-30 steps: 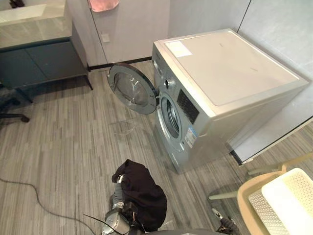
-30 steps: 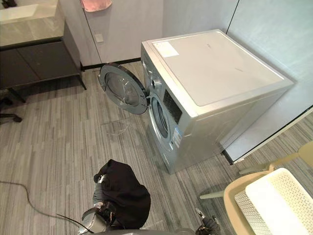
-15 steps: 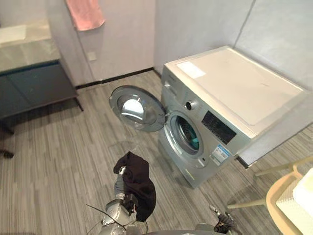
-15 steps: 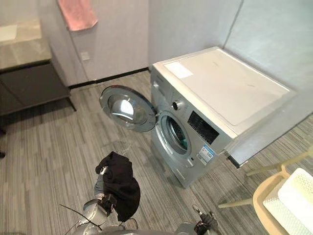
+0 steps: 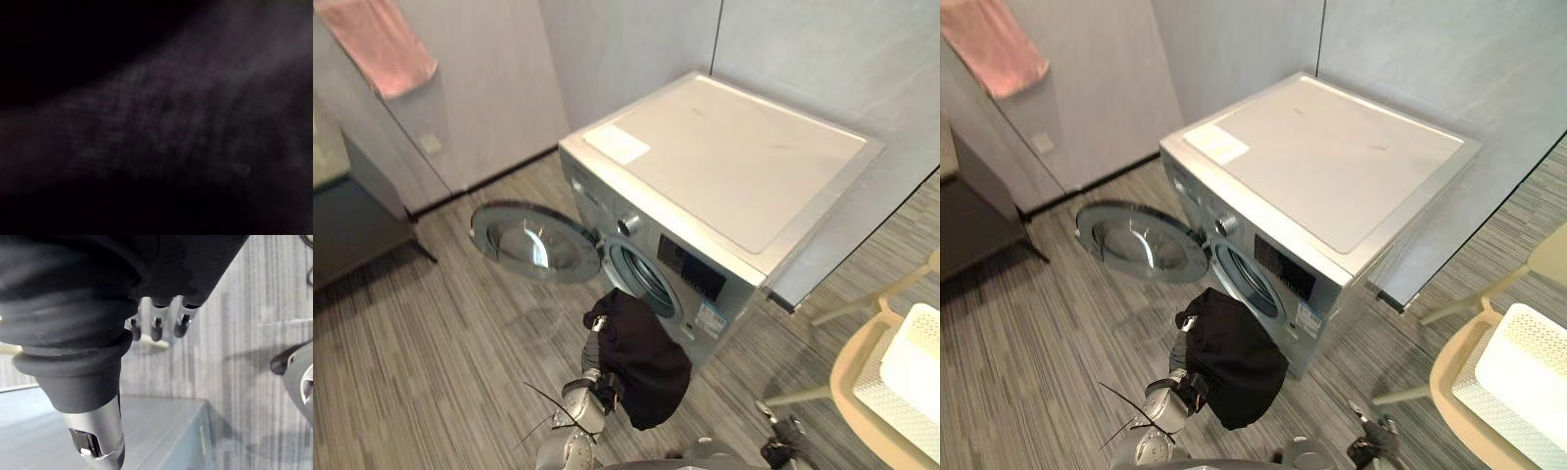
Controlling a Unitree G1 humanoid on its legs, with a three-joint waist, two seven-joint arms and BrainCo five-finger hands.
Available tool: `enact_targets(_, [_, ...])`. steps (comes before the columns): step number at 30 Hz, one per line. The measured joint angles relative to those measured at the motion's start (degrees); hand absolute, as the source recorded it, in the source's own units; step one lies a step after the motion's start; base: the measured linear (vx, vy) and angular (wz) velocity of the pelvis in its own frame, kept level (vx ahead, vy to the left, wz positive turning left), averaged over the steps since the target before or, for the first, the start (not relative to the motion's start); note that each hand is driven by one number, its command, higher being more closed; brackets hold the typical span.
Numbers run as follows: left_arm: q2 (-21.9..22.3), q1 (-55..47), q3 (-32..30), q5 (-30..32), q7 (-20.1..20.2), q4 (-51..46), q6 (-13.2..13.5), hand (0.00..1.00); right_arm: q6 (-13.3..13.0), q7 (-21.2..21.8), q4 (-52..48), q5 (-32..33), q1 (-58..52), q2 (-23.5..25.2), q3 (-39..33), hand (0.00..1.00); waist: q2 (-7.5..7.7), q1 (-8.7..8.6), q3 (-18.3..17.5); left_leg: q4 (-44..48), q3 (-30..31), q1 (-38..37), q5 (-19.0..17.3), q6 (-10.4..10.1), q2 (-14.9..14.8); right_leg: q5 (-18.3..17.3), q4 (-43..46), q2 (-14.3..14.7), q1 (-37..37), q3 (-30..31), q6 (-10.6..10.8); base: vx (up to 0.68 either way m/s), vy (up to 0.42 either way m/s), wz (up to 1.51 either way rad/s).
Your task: Pick up the laundry basket with both hands and put the clothes into the washing machine.
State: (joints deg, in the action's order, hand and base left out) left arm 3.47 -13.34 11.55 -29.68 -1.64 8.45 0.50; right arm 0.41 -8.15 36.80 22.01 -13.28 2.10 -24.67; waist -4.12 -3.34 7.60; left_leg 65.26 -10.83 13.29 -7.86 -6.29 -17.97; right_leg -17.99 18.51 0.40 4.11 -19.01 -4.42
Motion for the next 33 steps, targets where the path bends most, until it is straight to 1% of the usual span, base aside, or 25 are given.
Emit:
enact_targets(1, [0.0, -0.1, -0.4, 0.0, 0.0, 0.0, 0.0, 1.00, 0.1, -0.2, 0.0, 0.0, 0.0, 0.1, 0.1, 0.00, 0.04, 0.05, 0.0, 0.1, 0.0, 0.5, -0.1, 0.2, 0.2, 0.0, -0.3, 0.0, 0.6, 0.3, 0.0, 0.14, 0.091, -0.47])
enact_targets(2, [0.1, -0.6, -1.5, 0.1, 0.0, 0.0, 0.0, 1.00, 0.1, -0.6, 0.0, 0.0, -0.2, 0.9, 0.8, 0.00, 0.58, 0.59, 0.0, -2.1, 0.0, 2.1, -1.1, 1.8, 0.3, 0.1, -1.4, -0.2, 2.3, 1.7, 0.1, 0.21, 0.141, -0.60])
enact_targets(4, [0.1, -1.9, -3.2, 0.1, -0.3, -0.3, 0.0, 1.00, 0.1, -0.7, -0.2, 0.1, -0.1, 1.5, 3.0, 0.00, 1.76, 1.60, -0.1, -10.3, 1.2, 3.7, -2.2, 3.5, -0.1, 0.2, -1.9, -1.1, 3.2, 4.2, 0.3, 0.23, 0.177, -0.80])
enact_targets(6, [0.0, -4.8, -3.8, 0.3, -1.4, -1.5, 0.0, 1.00, 0.0, -0.7, -1.7, 0.1, 0.4, 2.2, 6.4, 0.00, 3.51, 2.63, -0.2, -26.9, 5.6, 2.9, -2.0, 3.8, 0.2, 0.5, -2.8, -3.4, 3.8, 9.3, 1.3, 0.27, 0.241, -1.06])
enact_targets(7, [0.0, -5.5, -3.8, 0.7, -1.7, -1.8, 0.0, 1.00, 0.0, -0.7, -2.1, 0.0, 0.6, 2.2, 7.2, 0.00, 3.83, 2.81, -0.3, -30.8, 8.1, 2.8, -1.8, 3.7, 0.5, 0.6, -2.8, -3.8, 3.7, 10.9, 2.0, 0.32, 0.332, -1.26])
enact_targets(8, [0.0, -6.2, -3.4, 1.3, -2.3, -1.9, -0.1, 1.00, 0.0, -0.7, -2.5, -0.1, 1.4, 2.2, 8.0, 0.00, 4.25, 3.10, -0.4, -39.8, 14.5, 1.9, -1.2, 2.8, 0.4, 0.8, -3.7, -5.1, 3.5, 14.5, 4.6, 0.26, 0.318, -1.03])
enact_targets(9, [0.0, -6.4, -3.1, 1.4, -2.3, -1.9, -0.1, 1.00, 0.0, -0.8, -2.5, -0.1, 1.7, 2.3, 8.0, 0.00, 4.20, 3.29, -0.4, -42.8, 16.5, 1.1, -0.6, 1.9, 0.2, 0.7, -3.9, -5.4, 3.4, 15.7, 5.6, 0.34, 0.583, -1.31])
enact_targets(10, [0.1, -7.2, -2.6, 1.9, -2.3, -1.7, -0.2, 1.00, -0.1, -1.6, -2.5, -0.2, 1.8, 2.1, 7.9, 0.00, 3.42, 3.15, -1.2, -46.8, 20.2, -0.8, 2.6, -0.3, -0.2, 0.3, -4.8, -6.5, 3.8, 18.4, 8.9, 0.25, 0.551, -0.95])
enact_targets(11, [0.2, -7.6, -2.2, 1.9, -2.3, -1.7, -0.3, 1.00, -0.1, -1.7, -2.5, -0.2, 1.8, 1.9, 7.5, 0.00, 2.56, 3.17, -2.1, -47.2, 19.9, -1.0, 6.0, -0.6, -0.3, 0.0, -5.3, -6.8, 3.9, 19.2, 10.2, 0.25, 0.592, -0.88])
enact_targets(12, [0.2, -8.0, -2.0, 2.0, -2.2, -1.7, -0.3, 1.00, -0.1, -1.8, -1.6, -0.1, 1.7, 2.0, 6.9, 0.00, 2.30, 2.54, -3.5, -46.8, 17.9, -1.1, 2.3, -7.5, -0.4, -0.2, -6.0, -8.1, 3.9, 20.0, 12.2, 0.21, 0.507, -0.41])
enact_targets(13, [-0.3, -7.4, -3.0, 2.3, -2.3, -1.5, -0.3, 1.00, 0.1, -1.8, 0.8, -0.1, 1.8, 2.2, 7.8, 0.00, 5.48, 1.98, -4.1, -45.4, 15.7, -1.0, 0.6, -7.3, 2.7, 0.1, -6.3, -11.8, 3.9, 20.7, 13.6, 0.26, 0.576, -0.38])
enact_targets(15, [-1.6, -5.9, -3.0, 3.1, -2.4, -1.6, -0.1, 1.00, 0.8, -1.7, 1.1, -0.1, 1.7, 2.2, 8.7, 0.00, 7.66, 2.25, -4.4, -43.8, 12.0, -1.1, -1.0, -4.4, 6.4, 7.3, -8.1, -16.4, 3.3, 21.6, 15.7, 0.27, 0.616, -0.46])
enact_targets(16, [-2.1, -5.5, -2.9, 3.3, -2.4, -1.9, 0.1, 1.00, 0.7, -1.6, 1.1, -0.1, 1.9, 2.3, 8.7, 0.00, 7.77, 2.24, -4.6, -42.8, 9.4, -1.5, -2.0, -2.8, 7.0, 12.2, -8.9, -17.7, 2.1, 22.6, 16.6, 0.16, 0.488, -0.65])
enact_targets(17, [-2.4, -5.3, -3.0, 3.4, -2.4, -1.9, 0.2, 1.00, 0.7, -1.6, 1.1, -0.1, 2.4, 2.3, 8.8, 0.00, 7.76, 2.47, -4.6, -42.7, 7.7, -2.0, -2.4, -2.1, 7.2, 14.4, -8.9, -18.2, 1.2, 23.1, 16.4, 0.10, 0.458, -1.12])
enact_targets(18, [-2.7, -4.8, -3.0, 3.4, -2.3, -1.9, 0.2, 1.00, 0.7, -1.4, 1.1, -0.4, 3.4, 2.4, 8.9, 0.00, 8.05, 3.60, -4.9, -44.1, 3.5, -3.6, -2.9, -1.3, 7.5, 18.3, -8.0, -19.3, -1.3, 24.4, 15.3, 0.06, 0.469, -1.36])
enact_targets(19, [-2.8, -4.4, -2.9, 3.5, -2.3, -1.9, 0.4, 1.00, 0.7, -1.4, 1.1, -1.6, 4.3, 2.5, 9.0, 0.00, 7.45, 4.23, -4.5, -45.9, -0.3, -5.2, -2.7, -0.5, 8.2, 22.4, -5.7, -20.5, -5.0, 23.1, 12.2, 0.04, 0.430, -1.29])
enact_targets(20, [-2.8, -4.1, -2.9, 3.5, -2.3, -1.9, 0.5, 1.00, 0.7, -1.4, 1.1, -1.9, 4.4, 2.4, 9.0, 0.00, 7.44, 3.99, -4.5, -46.4, -1.2, -5.7, -2.6, -0.2, 8.3, 24.0, -4.4, -20.8, -6.4, 21.7, 11.2, 0.02, 0.265, -0.88])
enact_targets(21, [-2.8, -3.8, -2.9, 3.5, -2.3, -1.9, 0.5, 1.00, 0.8, -1.3, 1.1, -1.9, 4.5, 2.0, 9.0, 0.00, 6.29, 3.88, -3.8, -46.8, -2.1, -6.3, -2.6, 0.2, 8.1, 24.4, -2.8, -20.9, -7.8, 20.2, 10.7, -0.01, 0.182, -0.60])
enact_targets(23, [-2.7, -3.3, -3.0, 3.4, -2.3, -1.5, 1.1, 1.00, 0.9, -0.4, 1.1, -2.2, 4.5, 1.9, 8.9, 0.00, 5.45, 3.84, -3.2, -48.8, -4.7, -7.7, -2.3, 0.7, 7.6, 21.4, 3.9, -19.6, -11.8, 14.8, 9.7, -0.04, 0.172, -0.59])
enact_targets(25, [-2.6, -2.9, -2.7, 3.4, -2.3, 0.3, 1.5, 1.00, 0.8, 0.0, 0.8, -2.4, 4.8, 1.9, 9.4, 0.00, 5.39, 3.64, -2.7, -50.0, -7.1, -7.0, -1.9, 1.3, 6.9, 12.7, 9.2, -14.9, -17.0, 10.2, 10.6, -0.04, -0.015, -0.67])
enact_targets(26, [-2.5, -2.3, -2.2, 3.3, -2.2, 0.7, 1.4, 1.00, 0.7, 0.1, -0.1, -2.3, 5.2, 1.9, 10.2, 0.00, 5.34, 3.09, -1.5, -48.5, -7.3, -4.9, -1.9, 1.2, 6.5, 10.4, 8.9, -13.9, -18.5, 8.6, 10.1, -0.04, -0.198, -0.42])
enact_targets(28, [-2.3, 0.1, -1.2, 3.3, -2.2, 0.8, 1.4, 1.00, 0.1, 0.6, -2.5, -2.0, 6.3, 1.9, 11.5, 0.00, 5.83, 2.52, 1.2, -44.2, -6.3, 0.5, -2.0, 1.1, 5.6, 7.4, 7.1, -13.0, -20.0, 8.5, 10.3, -0.09, -0.233, -0.03])
enact_targets(29, [-1.0, 3.5, -0.8, 3.2, -2.3, 1.1, 1.1, 1.00, -0.6, 0.6, -5.1, -1.2, 8.4, 1.2, 12.0, 0.00, 4.25, 2.41, 6.3, -40.1, -4.9, 5.0, -2.2, 0.9, 3.9, 6.0, 9.7, -11.8, -23.3, 8.3, 10.3, -0.17, -0.196, 0.01])
enact_targets(30, [-0.2, 4.7, -0.8, 3.2, -2.4, 1.1, 1.1, 1.00, -0.7, 0.6, -6.0, -1.0, 9.1, 0.8, 12.3, 0.00, 4.06, 2.37, 8.0, -38.6, -4.5, 6.5, -2.2, 0.9, 3.4, 5.2, 11.8, -11.6, -25.0, 8.4, 10.0, -0.22, -0.194, 0.00])
enact_targets(33, [-0.1, 9.7, -1.0, 1.9, -3.8, 1.4, 1.0, 1.00, -2.2, 0.2, -11.5, 1.5, 9.5, 0.2, 13.0, 0.00, 5.37, 2.41, 11.8, -30.9, -3.2, 15.2, -4.0, 0.0, 1.7, 0.1, 24.2, -12.4, -35.9, 10.1, 8.6, -0.20, -0.189, 0.00])
